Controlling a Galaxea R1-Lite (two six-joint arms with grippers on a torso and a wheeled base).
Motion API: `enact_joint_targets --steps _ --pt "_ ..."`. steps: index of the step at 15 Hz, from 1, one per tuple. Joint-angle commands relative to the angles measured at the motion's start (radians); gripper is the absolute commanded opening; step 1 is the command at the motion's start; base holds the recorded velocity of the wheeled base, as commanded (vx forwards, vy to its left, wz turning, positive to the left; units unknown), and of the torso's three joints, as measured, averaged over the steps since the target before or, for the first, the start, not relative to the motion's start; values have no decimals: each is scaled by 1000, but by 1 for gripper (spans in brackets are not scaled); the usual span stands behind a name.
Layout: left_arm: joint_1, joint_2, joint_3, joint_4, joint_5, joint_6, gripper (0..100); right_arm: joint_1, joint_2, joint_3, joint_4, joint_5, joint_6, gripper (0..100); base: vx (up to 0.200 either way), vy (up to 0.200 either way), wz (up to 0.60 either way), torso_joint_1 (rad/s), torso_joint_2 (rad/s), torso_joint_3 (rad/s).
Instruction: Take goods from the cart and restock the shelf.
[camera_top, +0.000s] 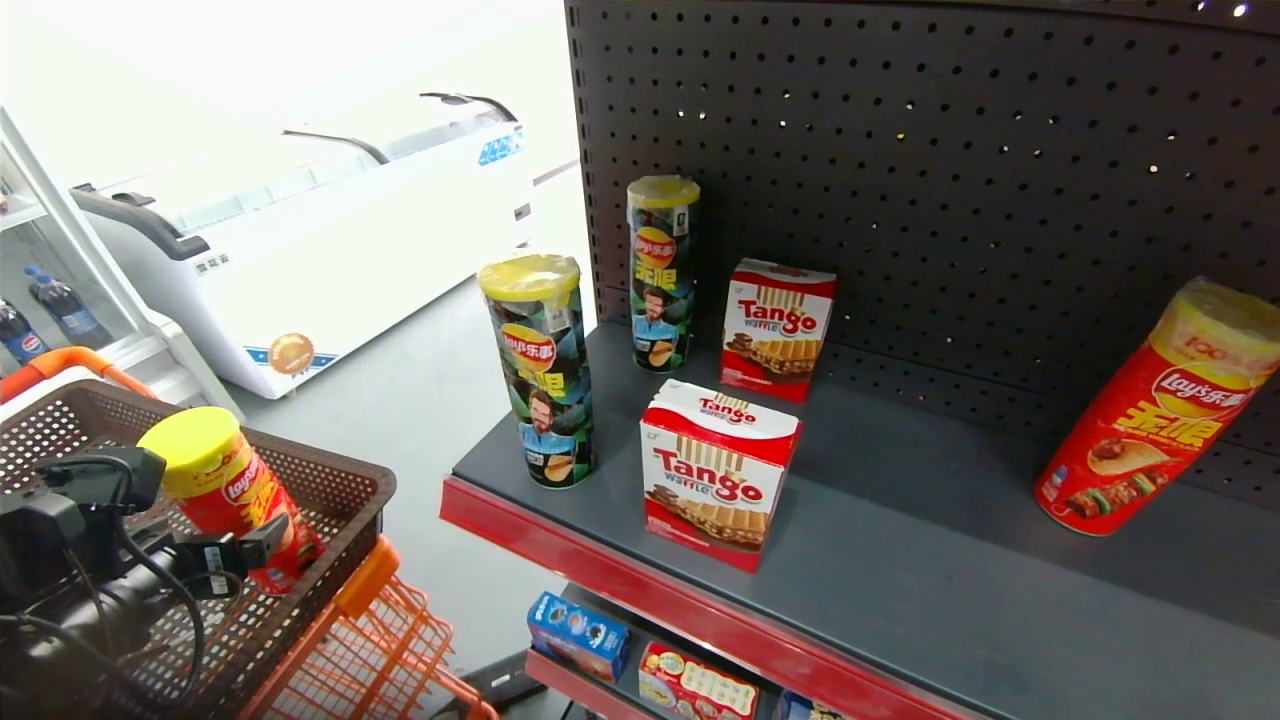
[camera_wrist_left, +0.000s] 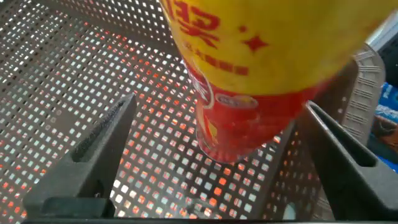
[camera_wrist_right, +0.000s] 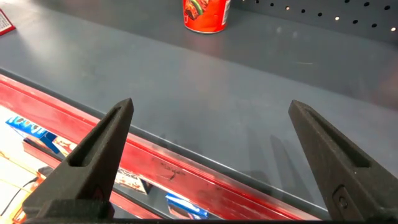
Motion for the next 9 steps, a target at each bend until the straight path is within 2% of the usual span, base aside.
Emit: enact_joint_targets --steps 1,6,7,9 --pt "0 53 -31 -4 0 -3 100 0 2 0 0 -1 0 100 0 0 0 0 0 0" --pt "-8 89 -98 -25 0 -5 100 -1 2 0 0 0 0 100 0 0 0 0 0 0" --pt "-8 96 -106 -30 0 -5 0 0 2 0 0 0 0 100 0 0 0 0 0 0" --pt "-8 96 -134 -28 -1 1 0 0 2 0 0 -1 0 100 0 0 0 0 0 0"
